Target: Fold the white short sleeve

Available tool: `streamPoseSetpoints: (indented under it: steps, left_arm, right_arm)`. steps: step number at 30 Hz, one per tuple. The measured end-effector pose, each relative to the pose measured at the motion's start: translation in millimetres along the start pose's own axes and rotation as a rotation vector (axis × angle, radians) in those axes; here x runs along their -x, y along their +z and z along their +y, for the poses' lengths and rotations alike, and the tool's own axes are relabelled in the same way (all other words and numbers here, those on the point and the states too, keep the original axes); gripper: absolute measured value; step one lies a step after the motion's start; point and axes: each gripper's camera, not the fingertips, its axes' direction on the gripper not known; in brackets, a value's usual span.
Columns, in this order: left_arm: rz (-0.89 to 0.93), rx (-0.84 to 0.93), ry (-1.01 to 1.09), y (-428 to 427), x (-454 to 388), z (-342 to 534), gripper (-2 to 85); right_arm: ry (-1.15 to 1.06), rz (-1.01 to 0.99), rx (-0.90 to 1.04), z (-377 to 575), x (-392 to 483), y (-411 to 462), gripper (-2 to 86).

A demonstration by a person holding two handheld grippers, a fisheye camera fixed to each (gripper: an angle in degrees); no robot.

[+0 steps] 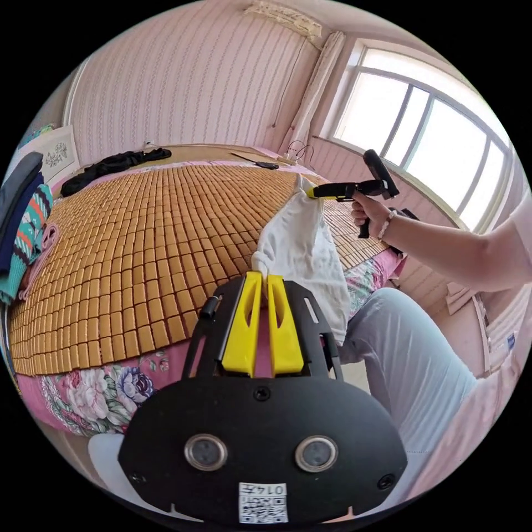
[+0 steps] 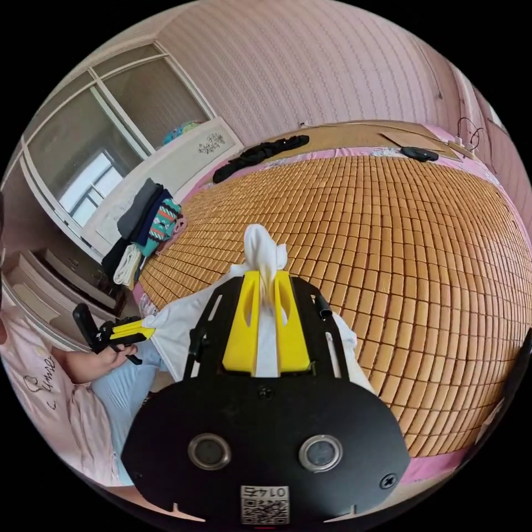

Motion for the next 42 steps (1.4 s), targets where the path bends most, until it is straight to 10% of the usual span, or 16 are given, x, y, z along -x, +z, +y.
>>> streamPoseSetpoints:
  steps: [14,25,32,42]
  left_arm:
    - [0.274,-0.182,0.366,-85,-130,-40,-1.0]
    - [0.620,-0.177,0.317,61,-306,-214,5.3]
    - [0.462,0.095,0.250,140,-296,-234,8.3]
    - [0.045,0.138,0.288,-118,-138,-33,7.2]
  right_arm:
    - [0.177,0.068,-0.561,208,2,-235,3.5]
    - [0.414,0.629,-0.357,169,-96,-379,6.4]
    - [0.697,0.766,-0.101,180,-202,-318,16.1]
    - [0.564,0.669,-0.043,386,6,-121,12.3]
